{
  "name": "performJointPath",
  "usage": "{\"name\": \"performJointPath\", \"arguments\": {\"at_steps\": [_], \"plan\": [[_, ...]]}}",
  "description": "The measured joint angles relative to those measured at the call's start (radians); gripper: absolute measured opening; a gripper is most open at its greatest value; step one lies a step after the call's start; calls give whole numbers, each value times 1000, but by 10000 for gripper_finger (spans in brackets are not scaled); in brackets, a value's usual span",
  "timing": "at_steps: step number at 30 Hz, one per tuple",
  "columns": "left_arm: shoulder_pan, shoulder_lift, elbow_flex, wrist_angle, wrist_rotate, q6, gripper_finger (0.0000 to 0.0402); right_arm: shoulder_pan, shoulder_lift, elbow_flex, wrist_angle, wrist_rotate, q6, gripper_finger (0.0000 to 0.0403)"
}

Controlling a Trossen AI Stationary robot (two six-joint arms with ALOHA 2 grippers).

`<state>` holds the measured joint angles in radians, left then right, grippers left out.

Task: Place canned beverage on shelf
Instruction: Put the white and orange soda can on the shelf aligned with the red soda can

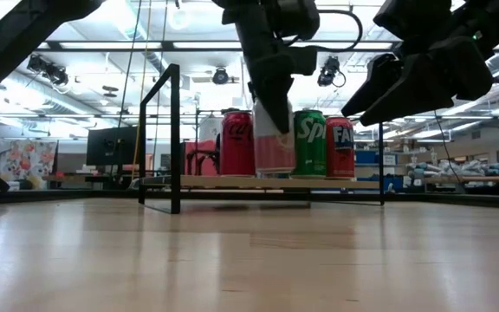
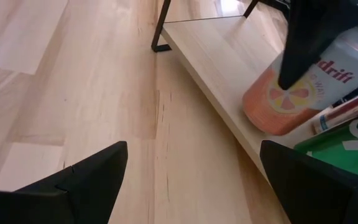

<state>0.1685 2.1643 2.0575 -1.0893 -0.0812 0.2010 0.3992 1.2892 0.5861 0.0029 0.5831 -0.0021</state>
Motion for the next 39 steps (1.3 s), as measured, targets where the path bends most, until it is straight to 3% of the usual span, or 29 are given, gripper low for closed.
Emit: {"name": "performJointPath", "arguments": {"at_steps": [5, 15, 39], "plan": [[11, 0, 0, -4, -2, -10, 306, 0, 0, 0, -3, -7, 0, 378], [11, -3, 0, -37, -11, 0, 358, 0, 0, 0, -3, -7, -4, 378], [-5, -4, 45, -85, -109, 3, 362, 0, 0, 0, -2, -11, -1, 378]]}}
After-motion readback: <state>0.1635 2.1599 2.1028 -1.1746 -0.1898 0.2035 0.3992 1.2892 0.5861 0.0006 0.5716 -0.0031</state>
